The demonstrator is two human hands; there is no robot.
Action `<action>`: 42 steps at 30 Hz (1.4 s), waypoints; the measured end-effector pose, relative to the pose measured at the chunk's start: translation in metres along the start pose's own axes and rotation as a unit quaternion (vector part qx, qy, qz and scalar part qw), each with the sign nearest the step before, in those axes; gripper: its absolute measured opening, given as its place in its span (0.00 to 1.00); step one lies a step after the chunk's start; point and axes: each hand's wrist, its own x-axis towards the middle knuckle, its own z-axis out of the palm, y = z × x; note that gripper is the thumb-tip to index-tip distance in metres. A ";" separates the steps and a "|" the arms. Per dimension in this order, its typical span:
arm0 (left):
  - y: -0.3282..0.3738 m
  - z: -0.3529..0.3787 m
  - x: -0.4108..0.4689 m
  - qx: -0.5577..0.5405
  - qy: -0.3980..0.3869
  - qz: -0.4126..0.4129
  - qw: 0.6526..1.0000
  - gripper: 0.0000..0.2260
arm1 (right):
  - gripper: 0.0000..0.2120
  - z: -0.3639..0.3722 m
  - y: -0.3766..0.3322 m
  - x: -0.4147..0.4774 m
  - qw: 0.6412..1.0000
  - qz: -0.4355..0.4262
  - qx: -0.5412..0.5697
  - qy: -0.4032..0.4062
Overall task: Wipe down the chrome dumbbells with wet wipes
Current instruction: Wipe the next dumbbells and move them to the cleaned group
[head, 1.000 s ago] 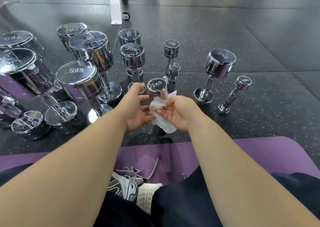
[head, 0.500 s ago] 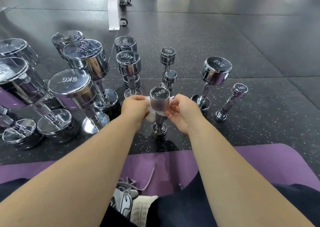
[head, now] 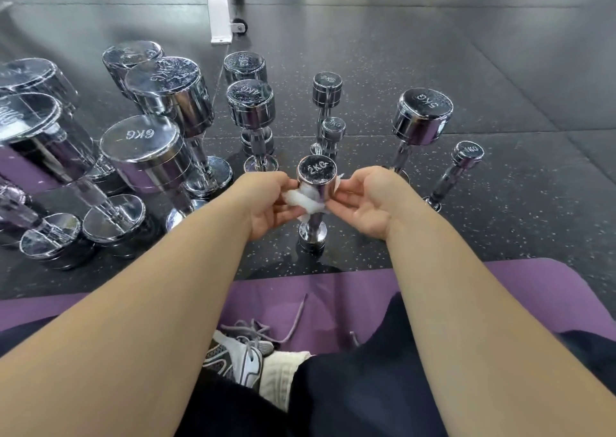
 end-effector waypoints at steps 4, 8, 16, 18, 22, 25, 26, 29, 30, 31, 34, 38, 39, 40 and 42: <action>0.001 0.004 -0.009 -0.055 -0.065 -0.014 0.996 0.13 | 0.25 0.000 0.015 0.001 0.990 -0.055 -0.123 -0.045; -0.011 0.009 -0.006 0.067 0.009 0.063 0.996 0.14 | 0.22 0.004 0.043 0.009 0.964 -0.133 -0.224 -0.051; -0.003 0.021 -0.010 0.482 0.057 0.351 0.801 0.21 | 0.16 -0.001 0.047 0.037 0.701 -0.290 -0.651 0.027; -0.007 0.018 -0.003 0.502 0.094 0.347 0.787 0.24 | 0.17 0.002 0.050 0.040 0.671 -0.278 -0.687 0.005; -0.006 0.023 0.003 0.498 0.112 0.341 0.789 0.24 | 0.22 0.002 0.049 0.041 0.658 -0.272 -0.702 -0.015; -0.007 0.029 0.005 0.491 0.118 0.337 0.794 0.25 | 0.17 -0.006 0.050 0.049 0.660 -0.285 -0.694 0.033; -0.005 0.029 0.006 0.488 0.117 0.331 0.799 0.25 | 0.15 -0.008 0.051 0.052 0.671 -0.269 -0.689 0.046; 0.000 0.025 0.007 0.495 0.097 0.315 0.804 0.24 | 0.13 -0.015 0.052 0.055 0.655 -0.190 -0.731 0.013; 0.001 0.023 0.008 0.494 0.091 0.313 0.806 0.24 | 0.13 -0.017 0.050 0.056 0.671 -0.190 -0.716 -0.002; 0.002 0.020 0.011 0.485 0.093 0.315 0.811 0.23 | 0.14 -0.014 0.048 0.055 0.710 -0.204 -0.674 -0.012; 0.005 0.011 0.020 0.430 0.130 0.320 0.834 0.19 | 0.11 0.009 0.049 0.054 0.786 -0.320 -0.529 0.013; 0.010 -0.003 0.031 0.401 0.138 0.296 0.856 0.17 | 0.06 0.030 0.060 0.067 0.766 -0.346 -0.540 0.028; 0.012 -0.005 0.034 0.397 0.136 0.291 0.860 0.17 | 0.07 0.030 0.060 0.070 0.748 -0.330 -0.574 0.035; 0.014 -0.007 0.038 0.391 0.138 0.281 0.865 0.18 | 0.09 0.027 0.060 0.074 0.724 -0.313 -0.613 0.047; 0.016 -0.013 0.044 0.369 0.150 0.251 0.882 0.23 | 0.10 0.019 0.065 0.079 0.674 -0.280 -0.680 0.068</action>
